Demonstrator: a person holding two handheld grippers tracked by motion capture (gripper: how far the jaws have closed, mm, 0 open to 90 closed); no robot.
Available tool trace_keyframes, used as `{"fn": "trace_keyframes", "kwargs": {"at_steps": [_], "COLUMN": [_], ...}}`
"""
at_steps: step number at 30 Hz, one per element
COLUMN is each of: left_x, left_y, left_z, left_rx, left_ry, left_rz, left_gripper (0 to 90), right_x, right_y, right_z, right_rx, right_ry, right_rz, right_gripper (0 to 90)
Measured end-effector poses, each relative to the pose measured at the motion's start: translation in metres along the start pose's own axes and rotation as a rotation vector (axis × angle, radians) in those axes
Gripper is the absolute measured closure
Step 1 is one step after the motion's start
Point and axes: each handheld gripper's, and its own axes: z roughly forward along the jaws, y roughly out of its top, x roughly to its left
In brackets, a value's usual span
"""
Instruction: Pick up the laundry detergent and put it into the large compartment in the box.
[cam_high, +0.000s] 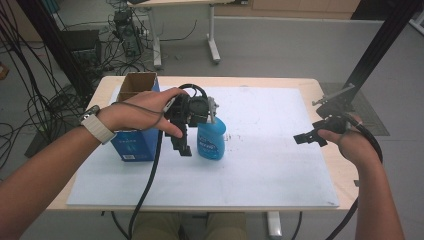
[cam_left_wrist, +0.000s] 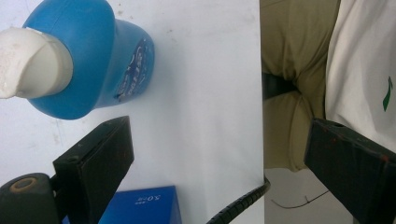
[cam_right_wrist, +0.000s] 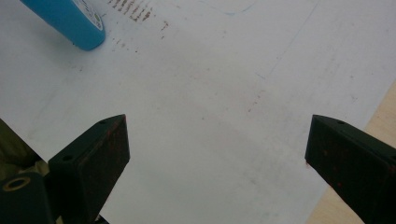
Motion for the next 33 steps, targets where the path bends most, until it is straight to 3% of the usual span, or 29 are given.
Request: {"fn": "trace_keyframes", "kwargs": {"at_steps": [33], "left_x": [0.0016], "left_y": [-0.0057], "left_z": [-0.0049], "left_rx": [-0.002], "left_ry": [-0.002], "left_rz": [0.01], "left_gripper": [8.6], "right_x": [0.0], "right_y": [0.0004], "right_z": [-0.0014], "right_rx": [0.002], "right_ry": [-0.002], "right_rz": [0.009], "right_gripper": [6.3]}}
